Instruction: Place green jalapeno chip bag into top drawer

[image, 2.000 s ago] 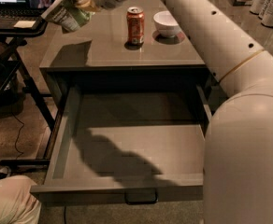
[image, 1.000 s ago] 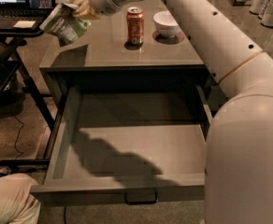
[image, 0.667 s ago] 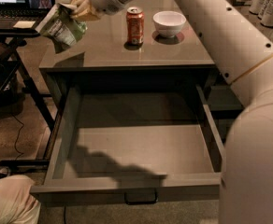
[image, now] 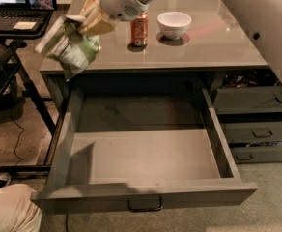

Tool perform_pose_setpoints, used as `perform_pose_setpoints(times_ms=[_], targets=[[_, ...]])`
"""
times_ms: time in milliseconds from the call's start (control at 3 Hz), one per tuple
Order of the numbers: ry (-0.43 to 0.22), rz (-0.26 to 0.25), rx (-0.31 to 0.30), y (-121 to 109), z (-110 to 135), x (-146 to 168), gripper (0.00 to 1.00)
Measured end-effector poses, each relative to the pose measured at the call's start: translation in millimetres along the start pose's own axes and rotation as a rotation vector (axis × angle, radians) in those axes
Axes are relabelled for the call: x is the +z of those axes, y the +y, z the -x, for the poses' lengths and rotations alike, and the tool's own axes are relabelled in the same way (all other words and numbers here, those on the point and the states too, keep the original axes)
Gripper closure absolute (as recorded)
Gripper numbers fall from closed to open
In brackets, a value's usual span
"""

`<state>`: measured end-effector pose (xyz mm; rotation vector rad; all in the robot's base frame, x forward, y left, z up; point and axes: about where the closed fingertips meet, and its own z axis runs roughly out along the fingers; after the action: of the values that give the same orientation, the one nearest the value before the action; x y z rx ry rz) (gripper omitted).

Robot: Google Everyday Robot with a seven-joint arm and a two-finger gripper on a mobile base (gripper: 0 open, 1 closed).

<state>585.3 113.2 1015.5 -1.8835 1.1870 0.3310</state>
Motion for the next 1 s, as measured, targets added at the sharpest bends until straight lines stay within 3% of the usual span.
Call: perform_pose_setpoints(times_ms=[333, 667, 1000], targets=[[0.005, 0.144, 0.107, 51.0, -10.6, 8.6, 1.00], [0.003, 0.255, 0.209, 100.1, -39.5, 35.2, 1.00], [0.047, 0.282, 0.240, 142.1, -74.3, 63.6, 1.00]])
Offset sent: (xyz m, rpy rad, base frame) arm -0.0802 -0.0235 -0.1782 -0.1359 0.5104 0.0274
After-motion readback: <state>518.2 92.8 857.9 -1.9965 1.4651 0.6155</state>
